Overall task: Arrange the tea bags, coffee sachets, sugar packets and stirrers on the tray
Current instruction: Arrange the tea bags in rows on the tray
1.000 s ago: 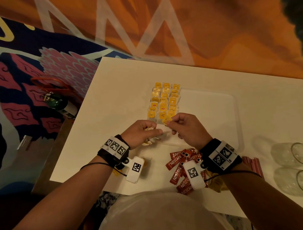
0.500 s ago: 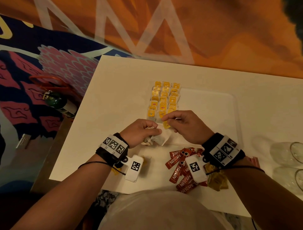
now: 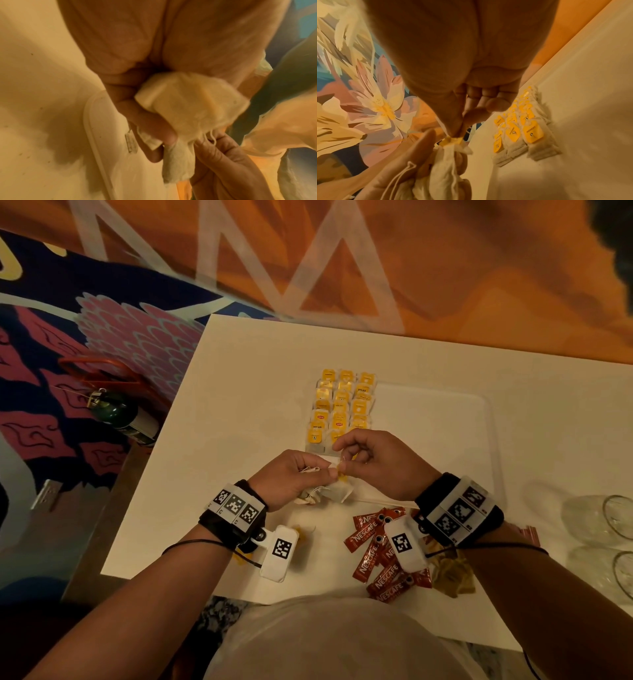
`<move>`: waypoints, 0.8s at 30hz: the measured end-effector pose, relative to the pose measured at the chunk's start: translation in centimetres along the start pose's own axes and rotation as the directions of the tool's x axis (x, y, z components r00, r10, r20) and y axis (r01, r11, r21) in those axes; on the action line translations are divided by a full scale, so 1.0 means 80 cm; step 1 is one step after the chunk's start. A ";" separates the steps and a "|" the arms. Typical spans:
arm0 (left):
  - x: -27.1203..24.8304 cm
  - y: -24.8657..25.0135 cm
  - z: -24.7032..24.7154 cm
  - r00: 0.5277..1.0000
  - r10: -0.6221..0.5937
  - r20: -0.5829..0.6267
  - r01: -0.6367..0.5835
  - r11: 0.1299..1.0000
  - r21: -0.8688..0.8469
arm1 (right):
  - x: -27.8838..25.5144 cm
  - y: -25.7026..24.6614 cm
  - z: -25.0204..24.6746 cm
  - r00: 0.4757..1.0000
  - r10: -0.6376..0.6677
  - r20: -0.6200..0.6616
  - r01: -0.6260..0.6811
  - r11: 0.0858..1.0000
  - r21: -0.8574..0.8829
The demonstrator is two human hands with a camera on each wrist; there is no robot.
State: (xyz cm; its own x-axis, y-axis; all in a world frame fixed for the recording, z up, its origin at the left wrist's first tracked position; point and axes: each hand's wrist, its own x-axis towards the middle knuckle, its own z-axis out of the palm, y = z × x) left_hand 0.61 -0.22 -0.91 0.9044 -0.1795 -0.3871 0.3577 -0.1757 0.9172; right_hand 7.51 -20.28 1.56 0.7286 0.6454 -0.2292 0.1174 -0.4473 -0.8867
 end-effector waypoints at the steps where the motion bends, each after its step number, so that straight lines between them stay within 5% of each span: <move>1: 0.000 0.000 0.001 1.000 -0.001 -0.008 0.001 1.000 -0.008 | 0.001 0.001 0.001 1.000 -0.001 -0.004 0.001 1.000 -0.002; 12: 0.000 -0.002 -0.002 0.992 -0.031 -0.123 0.015 0.992 -0.126 | -0.001 0.009 0.012 0.993 0.082 0.081 -0.079 0.996 -0.046; 24: -0.012 -0.031 -0.027 0.947 -0.198 -0.254 0.134 0.959 -0.251 | 0.039 0.024 0.034 0.998 0.056 -0.009 -0.057 0.991 -0.119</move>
State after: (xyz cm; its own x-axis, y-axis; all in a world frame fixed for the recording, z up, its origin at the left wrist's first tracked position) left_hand -0.66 2.48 -2.64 0.8443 0.1109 -0.5242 0.5220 0.0505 0.8514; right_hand 8.20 -17.44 -1.91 0.7402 0.6136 -0.2750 0.1552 -0.5539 -0.8180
